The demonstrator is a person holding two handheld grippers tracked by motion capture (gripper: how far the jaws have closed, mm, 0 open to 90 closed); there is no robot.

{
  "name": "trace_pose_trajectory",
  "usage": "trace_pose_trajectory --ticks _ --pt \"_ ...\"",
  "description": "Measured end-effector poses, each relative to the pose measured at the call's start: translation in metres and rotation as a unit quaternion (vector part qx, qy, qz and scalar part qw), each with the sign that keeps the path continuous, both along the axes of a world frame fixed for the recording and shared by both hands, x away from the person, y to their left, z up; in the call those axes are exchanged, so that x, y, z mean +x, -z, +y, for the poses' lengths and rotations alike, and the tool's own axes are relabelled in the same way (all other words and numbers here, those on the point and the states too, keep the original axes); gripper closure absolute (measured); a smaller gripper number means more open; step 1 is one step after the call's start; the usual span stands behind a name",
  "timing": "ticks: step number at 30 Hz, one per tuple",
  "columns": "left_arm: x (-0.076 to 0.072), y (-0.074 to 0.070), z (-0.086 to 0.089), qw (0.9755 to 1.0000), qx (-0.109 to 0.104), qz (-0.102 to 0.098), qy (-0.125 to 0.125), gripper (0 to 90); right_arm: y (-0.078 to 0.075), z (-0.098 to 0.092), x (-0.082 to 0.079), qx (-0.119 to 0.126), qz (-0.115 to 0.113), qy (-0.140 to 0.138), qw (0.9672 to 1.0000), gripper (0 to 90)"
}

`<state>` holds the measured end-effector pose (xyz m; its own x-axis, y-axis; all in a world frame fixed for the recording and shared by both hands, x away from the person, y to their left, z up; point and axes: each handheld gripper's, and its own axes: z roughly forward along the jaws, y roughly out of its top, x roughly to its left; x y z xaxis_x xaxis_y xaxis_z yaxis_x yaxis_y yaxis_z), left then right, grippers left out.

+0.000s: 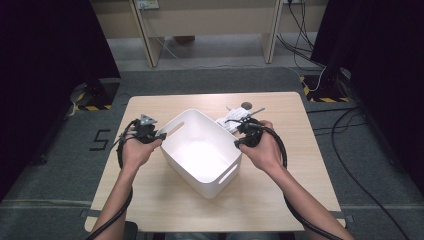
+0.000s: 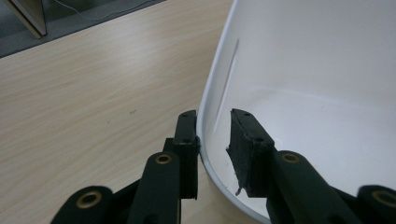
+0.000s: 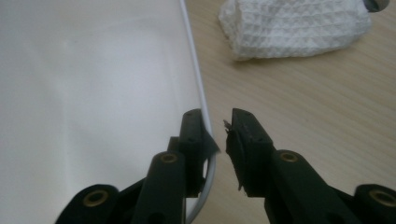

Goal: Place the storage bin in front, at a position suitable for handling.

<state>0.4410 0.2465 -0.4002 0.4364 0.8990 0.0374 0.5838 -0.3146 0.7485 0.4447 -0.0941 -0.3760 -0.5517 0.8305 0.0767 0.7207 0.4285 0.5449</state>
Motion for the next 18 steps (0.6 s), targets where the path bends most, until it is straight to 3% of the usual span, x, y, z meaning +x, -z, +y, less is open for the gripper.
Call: trace_pose_trajectory --ticks 4,6,12,16,18 --pt "-0.023 -0.003 -0.008 0.9999 -0.009 -0.001 0.006 71.8 0.002 -0.009 0.008 0.000 -0.015 0.022 0.9997 67.0" --pt "-0.026 -0.003 -0.010 0.9999 -0.010 0.000 0.008 70.0 -0.001 -0.015 0.007 0.007 -0.026 0.038 0.9989 61.2" --pt "-0.042 -0.003 -0.015 0.9999 -0.013 -0.001 0.010 68.3 -0.018 -0.027 -0.012 0.022 -0.035 0.073 0.9965 54.3" --pt "-0.049 -0.002 -0.017 0.9999 -0.013 -0.007 0.007 68.1 -0.010 -0.033 -0.026 0.015 -0.017 0.098 0.9949 55.5" --pt "-0.052 -0.002 -0.019 0.9998 -0.014 -0.008 0.009 67.9 -0.006 -0.032 -0.029 0.032 0.013 0.104 0.9939 61.9"
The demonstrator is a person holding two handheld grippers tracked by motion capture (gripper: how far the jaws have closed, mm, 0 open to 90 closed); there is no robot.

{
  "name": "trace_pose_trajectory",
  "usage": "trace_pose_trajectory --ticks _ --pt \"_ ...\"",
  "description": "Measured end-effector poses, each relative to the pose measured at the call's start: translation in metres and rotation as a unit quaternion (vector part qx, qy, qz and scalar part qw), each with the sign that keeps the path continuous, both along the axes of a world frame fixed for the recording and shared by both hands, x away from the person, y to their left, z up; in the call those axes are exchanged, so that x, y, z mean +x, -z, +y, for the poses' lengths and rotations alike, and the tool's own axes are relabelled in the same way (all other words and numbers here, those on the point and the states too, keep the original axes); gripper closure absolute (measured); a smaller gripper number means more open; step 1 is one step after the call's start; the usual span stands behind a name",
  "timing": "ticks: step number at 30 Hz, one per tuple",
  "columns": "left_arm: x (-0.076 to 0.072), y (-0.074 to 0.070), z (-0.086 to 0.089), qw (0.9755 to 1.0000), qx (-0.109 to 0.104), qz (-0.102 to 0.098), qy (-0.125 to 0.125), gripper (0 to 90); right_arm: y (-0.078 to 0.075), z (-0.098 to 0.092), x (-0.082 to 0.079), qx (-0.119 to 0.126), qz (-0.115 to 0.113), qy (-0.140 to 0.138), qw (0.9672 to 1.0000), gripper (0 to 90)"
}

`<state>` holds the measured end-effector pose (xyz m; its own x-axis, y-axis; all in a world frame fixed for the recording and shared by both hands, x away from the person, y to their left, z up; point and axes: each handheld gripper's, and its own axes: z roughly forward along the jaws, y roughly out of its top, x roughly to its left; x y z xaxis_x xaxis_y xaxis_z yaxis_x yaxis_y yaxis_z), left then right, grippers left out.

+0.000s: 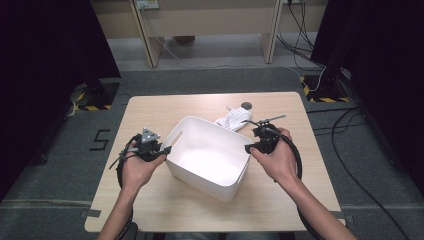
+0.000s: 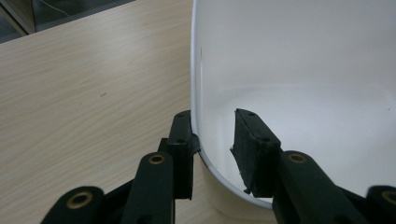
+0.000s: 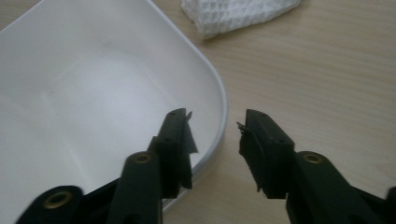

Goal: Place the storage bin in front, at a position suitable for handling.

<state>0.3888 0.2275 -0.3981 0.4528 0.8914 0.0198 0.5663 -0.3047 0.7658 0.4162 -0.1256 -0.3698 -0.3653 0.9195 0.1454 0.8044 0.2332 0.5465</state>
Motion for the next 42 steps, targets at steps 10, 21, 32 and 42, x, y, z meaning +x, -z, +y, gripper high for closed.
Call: trace_pose_trajectory --ticks 10,21,32,42 --pt "-0.004 -0.009 0.002 0.9998 -0.010 -0.015 0.004 63.7 0.012 0.011 0.024 -0.041 0.032 -0.019 0.9985 81.8" --pt "-0.003 -0.014 0.005 0.9999 0.001 -0.010 -0.002 69.4 0.016 0.027 0.069 -0.040 -0.016 -0.035 0.9985 77.1" --pt "-0.003 -0.012 0.014 0.9997 -0.015 -0.017 -0.007 67.8 0.004 0.024 0.066 -0.015 -0.051 -0.018 0.9984 64.1" --pt "0.010 -0.006 0.007 1.0000 -0.003 -0.009 0.000 75.2 0.003 0.023 0.043 -0.036 -0.040 -0.008 0.9985 72.0"
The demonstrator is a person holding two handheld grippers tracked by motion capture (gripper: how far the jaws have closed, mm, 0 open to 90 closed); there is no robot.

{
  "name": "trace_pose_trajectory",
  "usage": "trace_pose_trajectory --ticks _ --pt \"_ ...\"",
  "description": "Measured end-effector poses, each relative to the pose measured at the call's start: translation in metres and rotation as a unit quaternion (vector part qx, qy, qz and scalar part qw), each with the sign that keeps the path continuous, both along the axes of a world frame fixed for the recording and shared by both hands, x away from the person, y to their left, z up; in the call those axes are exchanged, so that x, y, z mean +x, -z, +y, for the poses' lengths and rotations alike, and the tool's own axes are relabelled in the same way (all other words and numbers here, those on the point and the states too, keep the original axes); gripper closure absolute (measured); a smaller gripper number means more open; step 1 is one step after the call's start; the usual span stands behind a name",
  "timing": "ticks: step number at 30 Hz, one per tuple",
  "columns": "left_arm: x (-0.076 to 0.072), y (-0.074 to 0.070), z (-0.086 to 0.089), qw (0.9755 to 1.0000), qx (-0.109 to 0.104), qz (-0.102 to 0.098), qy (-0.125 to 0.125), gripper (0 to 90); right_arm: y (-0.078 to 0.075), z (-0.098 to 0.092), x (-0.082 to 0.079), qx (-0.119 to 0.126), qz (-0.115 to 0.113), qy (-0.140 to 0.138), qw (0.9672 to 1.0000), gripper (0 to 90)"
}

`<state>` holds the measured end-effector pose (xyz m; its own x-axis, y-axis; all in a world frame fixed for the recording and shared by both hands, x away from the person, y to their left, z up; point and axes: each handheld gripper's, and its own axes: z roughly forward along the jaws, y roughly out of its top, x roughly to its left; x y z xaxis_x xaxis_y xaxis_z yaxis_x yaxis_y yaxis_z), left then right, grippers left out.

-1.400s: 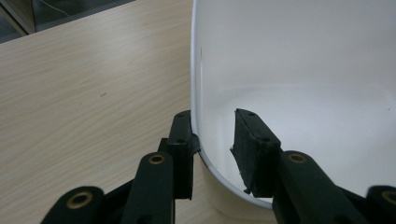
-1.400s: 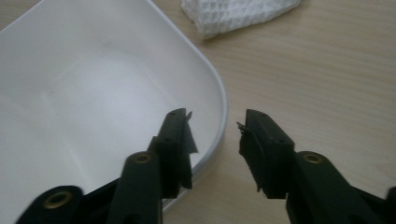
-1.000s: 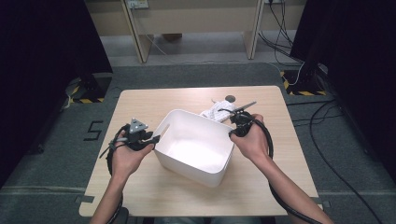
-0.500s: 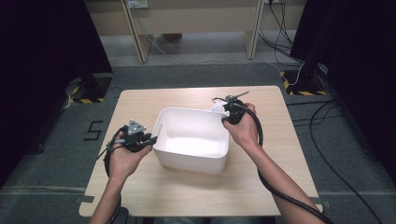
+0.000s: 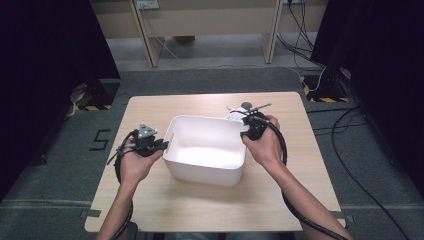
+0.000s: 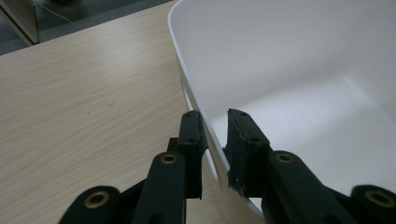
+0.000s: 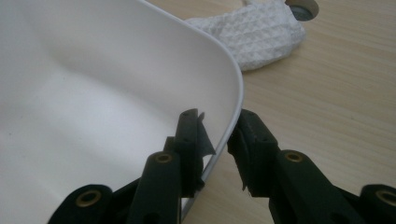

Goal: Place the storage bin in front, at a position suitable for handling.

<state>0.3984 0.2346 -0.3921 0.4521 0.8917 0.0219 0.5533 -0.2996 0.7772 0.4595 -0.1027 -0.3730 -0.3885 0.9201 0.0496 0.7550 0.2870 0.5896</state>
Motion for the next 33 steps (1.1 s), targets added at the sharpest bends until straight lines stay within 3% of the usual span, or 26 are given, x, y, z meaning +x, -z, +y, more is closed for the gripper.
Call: trace_pose_trajectory --ticks 5,11,13,16,19,20,23,26,29,33 --pt "-0.006 0.000 -0.001 1.0000 0.002 0.000 0.003 74.4 0.001 0.000 0.005 -0.003 -0.012 -0.005 0.9999 75.3" --pt "-0.013 0.000 -0.002 1.0000 -0.006 0.000 -0.003 73.1 0.002 0.000 0.010 0.004 -0.011 -0.010 0.9999 75.9" --pt "-0.014 0.001 -0.001 0.9999 -0.012 -0.001 -0.004 72.6 0.002 -0.001 0.011 0.013 -0.008 -0.013 0.9998 71.7" --pt "-0.016 0.002 -0.001 0.9999 -0.012 -0.004 -0.004 71.4 -0.003 -0.003 0.010 0.047 -0.012 -0.014 0.9988 62.8" --pt "-0.017 0.002 -0.001 0.9999 -0.015 -0.001 -0.002 68.7 -0.011 -0.007 0.009 0.060 -0.026 -0.015 0.9977 59.1" --pt "-0.019 0.001 0.001 0.9998 -0.020 -0.006 -0.002 67.3 -0.024 -0.015 0.013 0.078 -0.047 -0.005 0.9958 55.2" --pt "-0.023 -0.001 0.002 0.9994 -0.031 -0.015 0.001 63.4 -0.029 -0.026 0.028 0.075 -0.060 0.014 0.9952 50.5" --pt "-0.024 -0.004 0.004 0.9989 -0.033 -0.034 -0.003 56.7 -0.018 -0.038 0.053 0.073 -0.047 0.040 0.9955 46.8" --pt "-0.023 -0.005 0.006 0.9980 -0.043 -0.047 0.004 48.8 0.004 -0.042 0.076 0.074 -0.020 0.053 0.9957 44.4" --pt "-0.024 -0.007 0.007 0.9973 -0.049 -0.054 -0.001 45.2 0.034 -0.039 0.105 0.069 0.007 0.062 0.9957 41.9"
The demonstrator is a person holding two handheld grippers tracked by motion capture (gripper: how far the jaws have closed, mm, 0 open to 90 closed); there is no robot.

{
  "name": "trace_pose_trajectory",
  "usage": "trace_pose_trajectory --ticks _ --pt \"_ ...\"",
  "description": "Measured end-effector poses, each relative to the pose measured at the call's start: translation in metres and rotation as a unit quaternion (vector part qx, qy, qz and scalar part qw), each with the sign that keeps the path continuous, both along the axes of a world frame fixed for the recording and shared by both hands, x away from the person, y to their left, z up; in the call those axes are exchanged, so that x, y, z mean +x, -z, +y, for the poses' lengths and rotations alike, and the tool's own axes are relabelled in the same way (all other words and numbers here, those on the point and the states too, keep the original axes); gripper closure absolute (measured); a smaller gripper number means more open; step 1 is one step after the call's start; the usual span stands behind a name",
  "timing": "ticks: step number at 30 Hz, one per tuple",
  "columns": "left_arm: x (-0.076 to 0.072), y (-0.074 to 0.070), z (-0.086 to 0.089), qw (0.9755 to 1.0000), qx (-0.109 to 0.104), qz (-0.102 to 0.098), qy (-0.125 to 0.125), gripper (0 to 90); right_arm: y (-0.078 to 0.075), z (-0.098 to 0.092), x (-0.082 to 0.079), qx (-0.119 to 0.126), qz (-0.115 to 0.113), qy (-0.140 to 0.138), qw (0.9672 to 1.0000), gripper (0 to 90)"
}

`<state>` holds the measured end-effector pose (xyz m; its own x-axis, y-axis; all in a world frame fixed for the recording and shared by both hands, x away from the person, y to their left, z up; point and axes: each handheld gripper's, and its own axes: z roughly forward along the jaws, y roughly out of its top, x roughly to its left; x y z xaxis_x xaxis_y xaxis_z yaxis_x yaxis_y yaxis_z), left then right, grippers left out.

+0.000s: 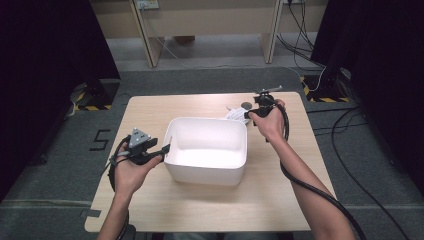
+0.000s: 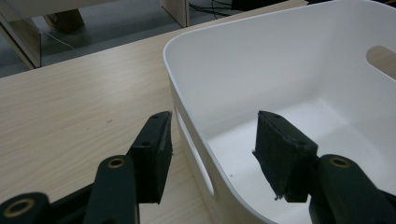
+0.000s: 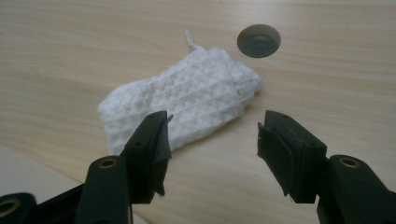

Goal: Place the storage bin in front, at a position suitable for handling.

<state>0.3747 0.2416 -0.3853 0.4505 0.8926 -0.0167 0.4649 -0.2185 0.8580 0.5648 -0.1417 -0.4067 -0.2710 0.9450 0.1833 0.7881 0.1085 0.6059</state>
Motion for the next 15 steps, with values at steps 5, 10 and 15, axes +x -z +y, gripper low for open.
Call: trace_pose_trajectory --ticks 5,10,15 --pt "0.002 0.000 0.003 1.0000 -0.009 0.000 -0.003 43.9 0.020 0.008 0.029 0.007 0.021 0.010 0.9997 40.0" --pt "0.003 0.003 0.004 0.9999 -0.012 0.004 -0.002 43.4 0.031 0.013 0.045 0.008 0.025 0.018 0.9995 37.9" --pt "0.004 0.005 0.004 0.9999 -0.012 0.010 0.002 43.0 0.048 0.021 0.060 0.001 0.033 0.025 0.9992 35.9"
